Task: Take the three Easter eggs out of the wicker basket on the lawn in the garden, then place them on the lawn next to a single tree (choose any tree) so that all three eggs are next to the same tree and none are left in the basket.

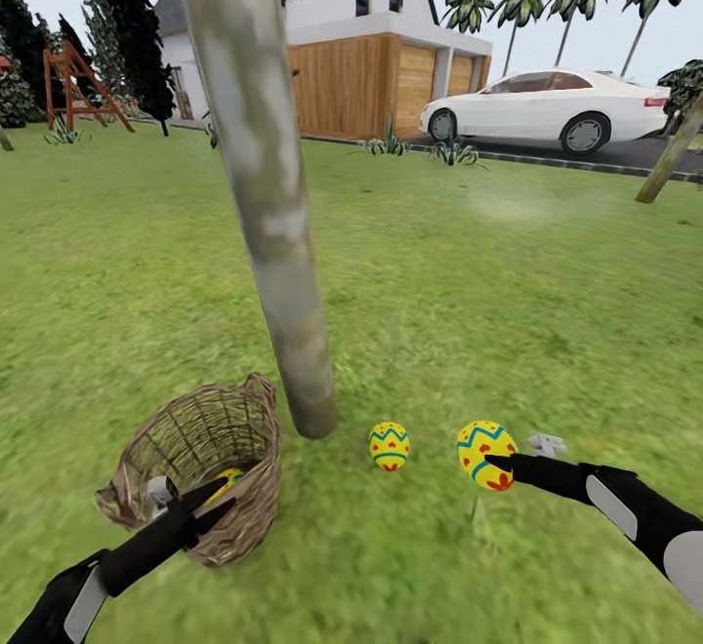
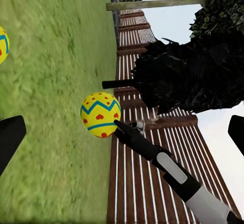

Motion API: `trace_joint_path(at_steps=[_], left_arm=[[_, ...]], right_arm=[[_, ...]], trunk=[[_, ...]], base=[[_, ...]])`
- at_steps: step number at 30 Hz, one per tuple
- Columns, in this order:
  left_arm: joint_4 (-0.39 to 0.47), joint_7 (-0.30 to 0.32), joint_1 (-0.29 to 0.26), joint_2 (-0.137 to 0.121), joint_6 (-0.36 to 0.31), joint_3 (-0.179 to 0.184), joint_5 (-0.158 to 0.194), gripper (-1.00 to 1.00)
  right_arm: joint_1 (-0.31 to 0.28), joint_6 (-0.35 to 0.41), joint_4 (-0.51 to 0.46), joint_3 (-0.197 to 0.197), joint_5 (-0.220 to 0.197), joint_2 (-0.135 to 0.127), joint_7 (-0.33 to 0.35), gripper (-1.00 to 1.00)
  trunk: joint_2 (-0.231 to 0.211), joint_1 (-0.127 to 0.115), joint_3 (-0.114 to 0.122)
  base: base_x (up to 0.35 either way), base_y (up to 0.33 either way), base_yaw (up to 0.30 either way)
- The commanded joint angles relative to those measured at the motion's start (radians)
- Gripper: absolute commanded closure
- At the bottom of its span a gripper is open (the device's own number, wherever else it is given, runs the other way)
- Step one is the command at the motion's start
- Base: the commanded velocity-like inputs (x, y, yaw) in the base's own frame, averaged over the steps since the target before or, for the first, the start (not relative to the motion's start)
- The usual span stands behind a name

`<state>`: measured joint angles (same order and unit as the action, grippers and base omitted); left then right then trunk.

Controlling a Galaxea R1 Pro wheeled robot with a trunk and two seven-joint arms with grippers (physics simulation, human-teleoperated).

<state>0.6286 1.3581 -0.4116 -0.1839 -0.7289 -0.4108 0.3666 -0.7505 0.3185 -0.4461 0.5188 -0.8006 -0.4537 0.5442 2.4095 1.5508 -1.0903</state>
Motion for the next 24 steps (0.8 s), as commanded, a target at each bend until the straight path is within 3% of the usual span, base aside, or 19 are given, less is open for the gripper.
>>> trace_joint_path(at_steps=[1,18,24], left_arm=[[0.000,0.003,0.000,0.000,-0.010,-0.001,0.002,-1.00],[0.000,0.003,-0.001,0.000,-0.010,0.000,0.002,-1.00],[0.000,0.003,0.000,0.000,-0.010,0.000,0.002,-1.00]], right_arm=[[-0.001,0.005,0.000,0.005,-0.009,-0.001,0.000,1.00],[-0.001,0.005,0.015,0.006,-0.008,0.002,0.000,1.00],[0.003,-0.028,0.020,0.006,-0.009,0.003,0.000,1.00]], trunk=[[0.000,0.000,-0.001],[0.000,0.000,-0.001],[0.000,0.000,-0.001]], base=[[0.000,0.000,-0.283],[0.000,0.000,-0.283],[0.000,0.000,-0.283]])
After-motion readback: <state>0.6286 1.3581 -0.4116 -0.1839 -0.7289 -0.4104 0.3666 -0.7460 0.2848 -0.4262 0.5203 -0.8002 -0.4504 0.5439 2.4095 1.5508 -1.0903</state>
